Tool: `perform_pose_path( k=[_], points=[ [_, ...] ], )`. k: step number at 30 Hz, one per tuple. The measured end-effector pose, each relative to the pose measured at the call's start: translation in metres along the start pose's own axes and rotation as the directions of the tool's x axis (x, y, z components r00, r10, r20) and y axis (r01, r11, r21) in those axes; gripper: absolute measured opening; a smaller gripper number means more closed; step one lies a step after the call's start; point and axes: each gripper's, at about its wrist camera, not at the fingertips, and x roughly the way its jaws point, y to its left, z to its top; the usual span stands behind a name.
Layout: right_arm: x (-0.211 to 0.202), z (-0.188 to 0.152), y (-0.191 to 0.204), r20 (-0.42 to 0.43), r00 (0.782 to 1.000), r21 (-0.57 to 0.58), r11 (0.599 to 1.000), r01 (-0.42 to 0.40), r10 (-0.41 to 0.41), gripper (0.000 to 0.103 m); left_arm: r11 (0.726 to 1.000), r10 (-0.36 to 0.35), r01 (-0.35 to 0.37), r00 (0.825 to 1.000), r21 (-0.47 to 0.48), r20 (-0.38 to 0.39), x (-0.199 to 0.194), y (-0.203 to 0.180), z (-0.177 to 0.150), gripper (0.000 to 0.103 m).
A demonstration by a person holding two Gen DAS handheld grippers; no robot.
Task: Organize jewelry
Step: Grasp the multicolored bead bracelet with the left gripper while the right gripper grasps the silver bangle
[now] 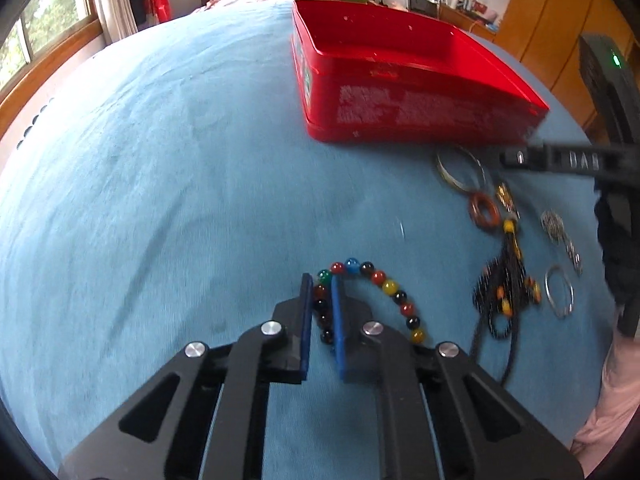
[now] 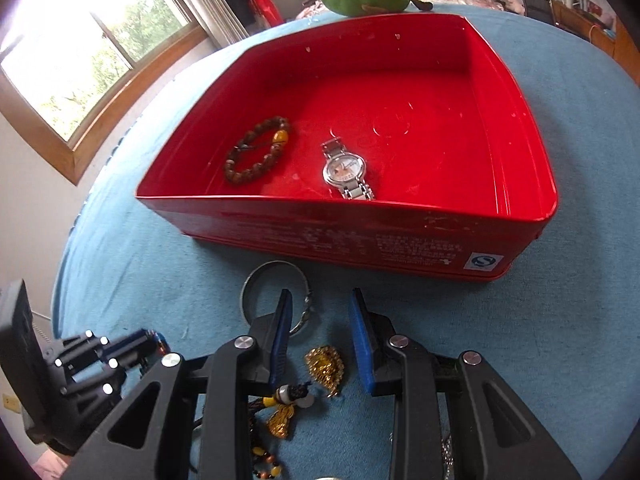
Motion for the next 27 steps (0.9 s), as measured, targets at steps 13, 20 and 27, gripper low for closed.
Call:
perform_pose_path(
  k=[13, 20, 27],
  points=[
    [0.020, -0.001, 0.031, 0.028, 0.992, -0.140, 0.982, 0.127, -0.125, 0.010, 0.997, -0.057, 0.059, 0.998, -0.050, 0.041, 0.016, 0.007, 0.036, 0.008],
    [0.014, -0.003, 0.013, 0.007, 1.000, -0.062, 0.998, 0.011, -0.011, 0.003, 0.991, -0.104, 0.107, 0.993, -0.077, 0.052, 0.014, 0.012, 0.031, 0.007],
    [-0.015, -0.003, 0.001, 0.054, 0.993, -0.009, 0.995, -0.101, 0.101, 0.003, 0.988, -0.122, 0.129, 0.989, -0.088, 0.084, 0.006, 0.007, 0.034, 0.007]
  ],
)
